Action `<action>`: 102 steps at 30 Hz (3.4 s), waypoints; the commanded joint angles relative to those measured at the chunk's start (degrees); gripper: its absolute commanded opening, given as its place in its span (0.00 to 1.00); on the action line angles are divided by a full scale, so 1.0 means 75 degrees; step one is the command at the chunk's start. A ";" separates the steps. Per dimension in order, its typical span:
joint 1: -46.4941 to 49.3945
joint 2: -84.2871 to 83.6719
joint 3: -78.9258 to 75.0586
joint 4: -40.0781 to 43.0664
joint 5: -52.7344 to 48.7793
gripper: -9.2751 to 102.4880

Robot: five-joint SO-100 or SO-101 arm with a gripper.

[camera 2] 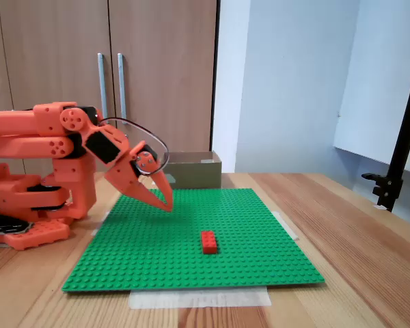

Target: Pick the red lego block and put it in the box.

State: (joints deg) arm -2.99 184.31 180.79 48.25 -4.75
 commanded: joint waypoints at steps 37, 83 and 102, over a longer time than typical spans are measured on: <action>-0.0012 0.0047 0.0047 -0.0023 -0.0070 0.08; -0.0082 0.0047 0.0059 -0.0023 -0.0152 0.08; -0.0047 -0.0094 -0.0152 -0.0023 -0.0457 0.08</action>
State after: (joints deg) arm -3.43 184.04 180.79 48.25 -8.00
